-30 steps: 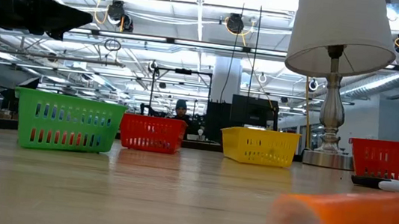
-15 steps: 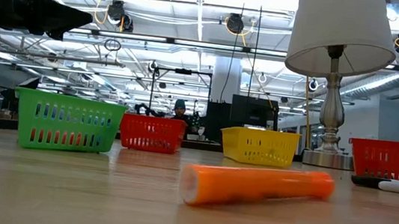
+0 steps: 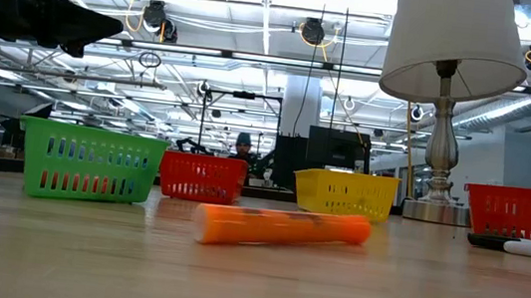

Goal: Pick & Place Markers
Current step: Put the right orange highlighter into the green bin

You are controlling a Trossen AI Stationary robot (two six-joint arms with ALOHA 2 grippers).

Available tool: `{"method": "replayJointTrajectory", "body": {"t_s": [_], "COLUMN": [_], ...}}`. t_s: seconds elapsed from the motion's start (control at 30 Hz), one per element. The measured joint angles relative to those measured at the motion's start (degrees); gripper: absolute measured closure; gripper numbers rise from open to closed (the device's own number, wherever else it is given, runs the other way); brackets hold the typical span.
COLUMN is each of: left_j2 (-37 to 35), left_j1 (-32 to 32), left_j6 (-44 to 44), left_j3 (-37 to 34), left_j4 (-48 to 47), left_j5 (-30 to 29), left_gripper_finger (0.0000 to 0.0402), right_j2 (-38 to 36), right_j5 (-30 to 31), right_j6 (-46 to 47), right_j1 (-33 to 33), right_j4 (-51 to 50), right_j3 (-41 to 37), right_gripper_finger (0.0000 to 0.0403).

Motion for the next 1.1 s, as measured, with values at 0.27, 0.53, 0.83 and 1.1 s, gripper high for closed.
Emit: {"method": "replayJointTrajectory", "body": {"t_s": [0.27, 0.53, 0.83, 1.1], "left_j2": [0.0, 0.0, 0.0, 0.0], "left_j1": [0.0, 0.0, 0.0, 0.0], "left_j6": [-1.6, -4.3, -8.2, -9.0], "left_j3": [0.0, 0.0, 0.0, 0.0], "left_j4": [0.0, 0.0, 0.1, 0.1], "left_j5": [0.0, 0.0, 0.0, 0.0], "left_gripper_finger": [0.0360, 0.0360, 0.0360, 0.0360], "right_j2": [0.0, 0.0, 0.0, -0.6], "right_j5": [4.4, 5.6, 9.6, 10.2], "right_j6": [-2.8, -1.6, -4.7, -6.3], "right_j1": [-0.6, -1.0, 0.1, 1.9], "right_j4": [-7.0, -8.1, -5.2, -2.2], "right_j3": [4.5, 4.5, 4.5, 4.5], "right_gripper_finger": [0.0355, 0.0355, 0.0354, 0.0354]}}
